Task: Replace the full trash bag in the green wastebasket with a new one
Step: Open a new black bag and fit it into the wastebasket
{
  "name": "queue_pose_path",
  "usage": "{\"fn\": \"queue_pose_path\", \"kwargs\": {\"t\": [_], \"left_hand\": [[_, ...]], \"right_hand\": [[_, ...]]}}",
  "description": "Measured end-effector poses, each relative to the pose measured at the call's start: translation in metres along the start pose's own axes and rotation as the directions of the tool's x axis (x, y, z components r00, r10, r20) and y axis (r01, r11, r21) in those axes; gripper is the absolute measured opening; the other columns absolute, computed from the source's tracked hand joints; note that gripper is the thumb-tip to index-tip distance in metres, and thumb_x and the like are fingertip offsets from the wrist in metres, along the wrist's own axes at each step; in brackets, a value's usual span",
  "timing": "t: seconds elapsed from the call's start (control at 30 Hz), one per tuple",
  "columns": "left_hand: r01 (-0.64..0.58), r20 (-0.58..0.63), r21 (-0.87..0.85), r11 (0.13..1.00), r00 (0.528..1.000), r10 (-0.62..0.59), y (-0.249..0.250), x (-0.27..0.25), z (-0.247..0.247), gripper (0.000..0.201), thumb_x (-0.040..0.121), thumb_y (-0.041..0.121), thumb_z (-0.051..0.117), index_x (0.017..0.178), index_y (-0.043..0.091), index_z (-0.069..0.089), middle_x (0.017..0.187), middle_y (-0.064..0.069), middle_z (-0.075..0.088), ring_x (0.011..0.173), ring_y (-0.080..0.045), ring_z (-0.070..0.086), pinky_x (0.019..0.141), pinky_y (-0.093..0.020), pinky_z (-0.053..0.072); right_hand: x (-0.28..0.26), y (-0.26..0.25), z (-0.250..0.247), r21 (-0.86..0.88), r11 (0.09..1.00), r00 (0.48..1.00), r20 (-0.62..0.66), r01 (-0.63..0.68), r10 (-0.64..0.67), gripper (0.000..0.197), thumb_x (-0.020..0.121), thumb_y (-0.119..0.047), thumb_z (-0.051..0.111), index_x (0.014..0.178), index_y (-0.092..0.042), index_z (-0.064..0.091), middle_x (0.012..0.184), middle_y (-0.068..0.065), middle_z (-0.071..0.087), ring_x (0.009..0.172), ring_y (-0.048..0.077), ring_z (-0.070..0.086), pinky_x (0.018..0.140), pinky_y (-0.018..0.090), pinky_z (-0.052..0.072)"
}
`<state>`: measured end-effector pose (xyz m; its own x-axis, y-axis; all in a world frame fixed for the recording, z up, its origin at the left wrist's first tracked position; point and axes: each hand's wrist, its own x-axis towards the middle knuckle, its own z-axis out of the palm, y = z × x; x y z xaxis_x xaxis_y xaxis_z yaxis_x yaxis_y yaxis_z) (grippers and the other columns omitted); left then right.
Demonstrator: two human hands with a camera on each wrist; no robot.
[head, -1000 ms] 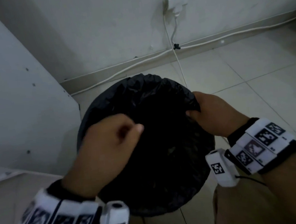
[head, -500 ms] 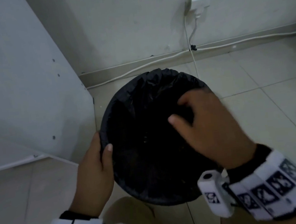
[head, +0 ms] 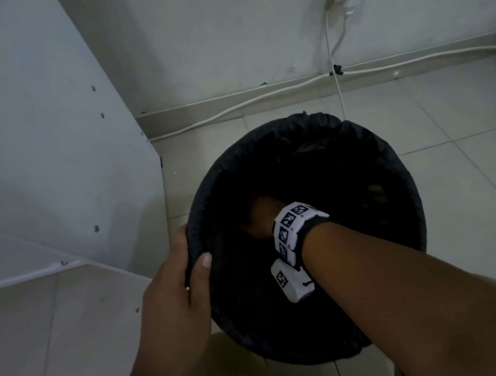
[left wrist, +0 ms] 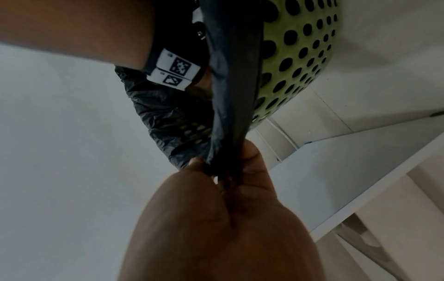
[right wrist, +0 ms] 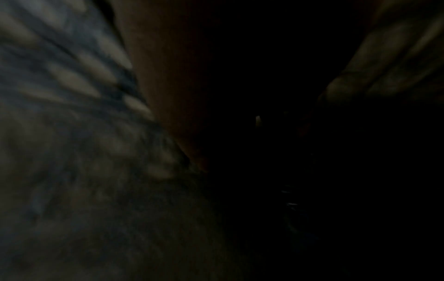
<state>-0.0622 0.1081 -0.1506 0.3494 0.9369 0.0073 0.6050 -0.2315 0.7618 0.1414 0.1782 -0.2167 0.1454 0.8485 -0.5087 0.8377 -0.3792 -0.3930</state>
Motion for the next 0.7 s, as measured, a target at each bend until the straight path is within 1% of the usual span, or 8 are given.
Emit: {"fn": "queue_pose_path", "kwargs": {"t": [0.1,0.17,0.2,0.3,0.4,0.47,0.53,0.7], "left_hand": [[0.015,-0.006,-0.022,1.000,1.000,-0.015,-0.001,0.002,-0.002,0.046,0.100,0.041,0.040,0.145,0.050,0.037,0.117,0.023,0.066,0.100,0.014,0.058,0.074,0.001,0.041],[0.033,-0.002,-0.030,0.999,0.999,-0.033,-0.001,0.002,-0.004,0.046,0.100,0.042,0.040,0.145,0.051,0.037,0.118,0.023,0.066,0.100,0.014,0.058,0.074,0.000,0.042],[0.043,-0.007,-0.036,0.998,0.999,-0.044,-0.001,0.002,-0.004,0.047,0.099,0.042,0.040,0.146,0.050,0.037,0.119,0.022,0.066,0.099,0.015,0.058,0.075,0.000,0.042],[0.063,-0.028,-0.047,0.997,0.998,-0.065,-0.001,0.000,-0.001,0.050,0.097,0.042,0.043,0.147,0.049,0.037,0.120,0.030,0.062,0.096,0.029,0.050,0.077,0.006,0.038],[0.072,-0.038,-0.053,0.996,0.996,-0.075,0.001,-0.002,0.001,0.051,0.096,0.040,0.046,0.146,0.048,0.040,0.116,0.041,0.053,0.093,0.037,0.044,0.075,0.009,0.034],[0.078,-0.041,-0.061,0.995,0.996,-0.080,0.000,-0.002,0.000,0.050,0.096,0.038,0.047,0.145,0.048,0.042,0.117,0.040,0.056,0.097,0.035,0.046,0.076,0.009,0.034],[0.064,-0.043,-0.039,0.997,0.997,-0.066,-0.001,-0.002,-0.001,0.047,0.098,0.038,0.046,0.144,0.051,0.042,0.114,0.039,0.061,0.100,0.030,0.049,0.077,0.008,0.035],[0.028,-0.015,0.006,1.000,1.000,-0.028,0.008,-0.001,-0.001,0.041,0.100,0.044,0.044,0.139,0.057,0.041,0.107,0.039,0.063,0.098,0.021,0.056,0.073,0.004,0.038]], "right_hand": [[-0.003,0.011,-0.005,0.325,0.937,0.988,-0.049,-0.126,0.149,0.041,0.093,-0.031,0.059,0.123,-0.003,0.062,0.124,0.017,0.064,0.117,0.033,0.059,0.093,0.034,0.047],[-0.008,0.025,-0.011,0.512,0.841,0.961,-0.098,-0.173,0.257,0.037,0.089,-0.038,0.063,0.111,-0.009,0.069,0.109,0.011,0.070,0.109,0.029,0.064,0.083,0.029,0.048],[-0.012,0.030,-0.016,0.572,0.804,0.957,-0.105,-0.163,0.269,0.038,0.087,-0.042,0.065,0.112,-0.013,0.069,0.109,0.008,0.070,0.110,0.027,0.064,0.082,0.025,0.046],[-0.016,0.043,-0.017,0.561,0.783,0.956,0.060,-0.269,0.286,0.058,0.088,-0.049,0.065,0.135,-0.017,0.056,0.133,0.004,0.060,0.121,0.025,0.057,0.095,0.025,0.044],[0.002,0.054,0.022,0.380,0.866,0.943,0.208,-0.324,0.262,0.060,0.095,-0.053,0.053,0.145,-0.022,0.044,0.145,0.001,0.050,0.128,0.023,0.051,0.096,0.025,0.039],[0.020,0.059,0.051,0.276,0.887,0.913,0.281,-0.371,0.295,0.063,0.096,-0.054,0.050,0.147,-0.020,0.040,0.152,0.001,0.042,0.133,0.024,0.046,0.103,0.032,0.038],[0.015,0.051,0.049,0.251,0.909,0.913,0.326,-0.334,0.245,0.066,0.096,-0.051,0.052,0.151,-0.018,0.034,0.152,0.000,0.038,0.139,0.023,0.039,0.110,0.031,0.032],[0.009,0.044,0.038,0.488,0.775,0.897,0.380,-0.401,0.224,0.083,0.087,-0.050,0.067,0.152,-0.015,0.030,0.155,0.008,0.038,0.140,0.025,0.038,0.111,0.030,0.031]]}}
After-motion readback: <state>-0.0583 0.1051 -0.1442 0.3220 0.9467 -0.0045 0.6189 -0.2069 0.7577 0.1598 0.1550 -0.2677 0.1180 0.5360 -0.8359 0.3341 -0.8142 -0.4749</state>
